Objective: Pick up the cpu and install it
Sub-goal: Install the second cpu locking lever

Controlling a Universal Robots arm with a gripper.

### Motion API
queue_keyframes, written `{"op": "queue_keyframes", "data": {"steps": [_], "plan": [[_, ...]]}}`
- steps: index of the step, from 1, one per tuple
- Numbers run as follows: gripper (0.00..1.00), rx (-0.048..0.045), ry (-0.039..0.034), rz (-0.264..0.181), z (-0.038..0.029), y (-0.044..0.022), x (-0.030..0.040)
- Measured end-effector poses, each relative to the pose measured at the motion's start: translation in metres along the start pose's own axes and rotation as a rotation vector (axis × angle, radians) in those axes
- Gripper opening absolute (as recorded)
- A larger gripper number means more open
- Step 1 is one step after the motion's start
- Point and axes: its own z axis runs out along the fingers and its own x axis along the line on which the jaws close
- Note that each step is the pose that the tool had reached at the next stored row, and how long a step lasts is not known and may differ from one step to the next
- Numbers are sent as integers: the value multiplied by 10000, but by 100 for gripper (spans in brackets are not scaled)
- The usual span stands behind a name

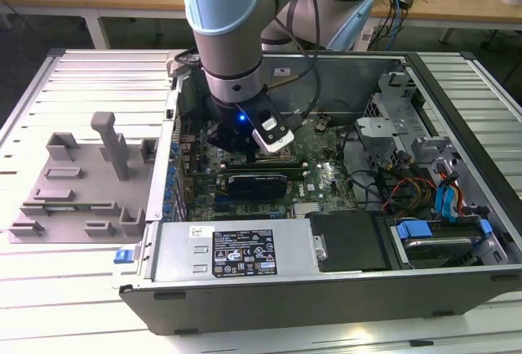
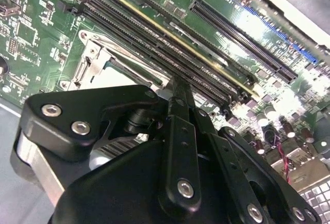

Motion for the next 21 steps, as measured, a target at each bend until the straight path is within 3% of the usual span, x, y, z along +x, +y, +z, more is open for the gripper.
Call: {"op": "queue_keyframes", "data": {"steps": [8,10,13,15,19,21], "plan": [[11,0,-1,1,-20,-82,2],[11,-26,-34,2,-20,-82,9],[11,-135,-162,4,-16,-80,55],[11,-302,-356,10,-9,-79,108],[11,-482,-530,21,21,-79,181],[11,-637,-699,25,32,-80,192]]}}
